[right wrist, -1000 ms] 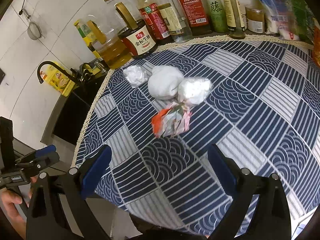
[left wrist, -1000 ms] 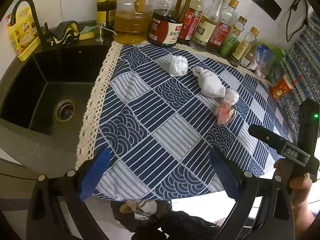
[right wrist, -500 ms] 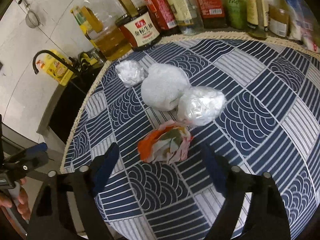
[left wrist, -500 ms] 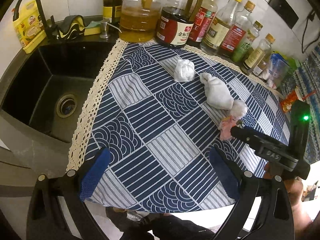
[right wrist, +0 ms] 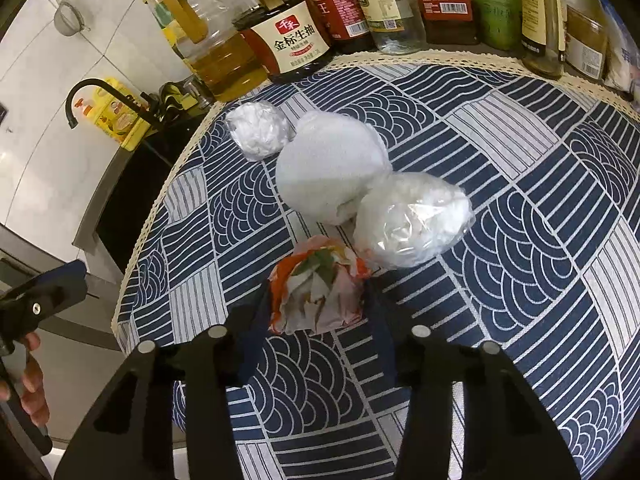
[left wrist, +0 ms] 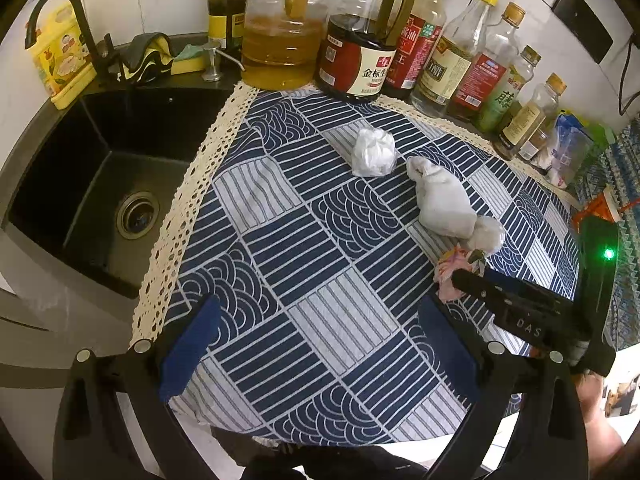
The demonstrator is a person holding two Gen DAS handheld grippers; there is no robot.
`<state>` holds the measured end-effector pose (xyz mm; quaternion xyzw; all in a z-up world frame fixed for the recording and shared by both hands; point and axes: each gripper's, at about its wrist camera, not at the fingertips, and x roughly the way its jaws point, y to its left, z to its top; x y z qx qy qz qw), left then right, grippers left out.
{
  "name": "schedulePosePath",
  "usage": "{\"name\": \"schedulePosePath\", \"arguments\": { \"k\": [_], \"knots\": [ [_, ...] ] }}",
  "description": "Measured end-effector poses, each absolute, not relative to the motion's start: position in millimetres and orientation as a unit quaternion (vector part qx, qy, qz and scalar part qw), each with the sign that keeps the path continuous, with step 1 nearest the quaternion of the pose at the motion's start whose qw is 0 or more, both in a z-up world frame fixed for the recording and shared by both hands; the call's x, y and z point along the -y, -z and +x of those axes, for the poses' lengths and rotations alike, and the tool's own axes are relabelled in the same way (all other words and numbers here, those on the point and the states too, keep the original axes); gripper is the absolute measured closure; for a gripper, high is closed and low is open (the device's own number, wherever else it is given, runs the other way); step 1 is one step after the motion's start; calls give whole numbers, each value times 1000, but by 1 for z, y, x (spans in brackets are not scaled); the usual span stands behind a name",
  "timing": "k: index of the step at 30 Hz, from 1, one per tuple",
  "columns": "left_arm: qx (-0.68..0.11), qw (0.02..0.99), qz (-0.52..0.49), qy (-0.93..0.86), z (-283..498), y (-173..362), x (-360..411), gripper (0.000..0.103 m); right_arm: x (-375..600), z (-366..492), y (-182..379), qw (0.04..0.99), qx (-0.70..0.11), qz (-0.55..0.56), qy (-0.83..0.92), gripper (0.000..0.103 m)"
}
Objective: Collect trash
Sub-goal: 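Grasp the orange snack wrapper with the right tool while the left tool grasps a white tissue ball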
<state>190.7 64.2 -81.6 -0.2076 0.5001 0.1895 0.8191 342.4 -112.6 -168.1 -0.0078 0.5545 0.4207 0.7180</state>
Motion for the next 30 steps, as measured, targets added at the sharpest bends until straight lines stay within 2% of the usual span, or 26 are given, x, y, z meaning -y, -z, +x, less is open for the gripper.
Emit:
{"name": "schedulePosePath", "arguments": {
  "k": [5,17,30],
  "knots": [
    [-503,819,-201,-188,202,82,-64,7,113,342,169,714,-551,-6,-431,61],
    [-507,818,-201,-182,249,87,-78,7,135,345,158,708,-546,29,-447,62],
    [-520,817,-191,-163,336,108,-96,8,180,348,155,703,-550,54,-448,62]
  ]
}}
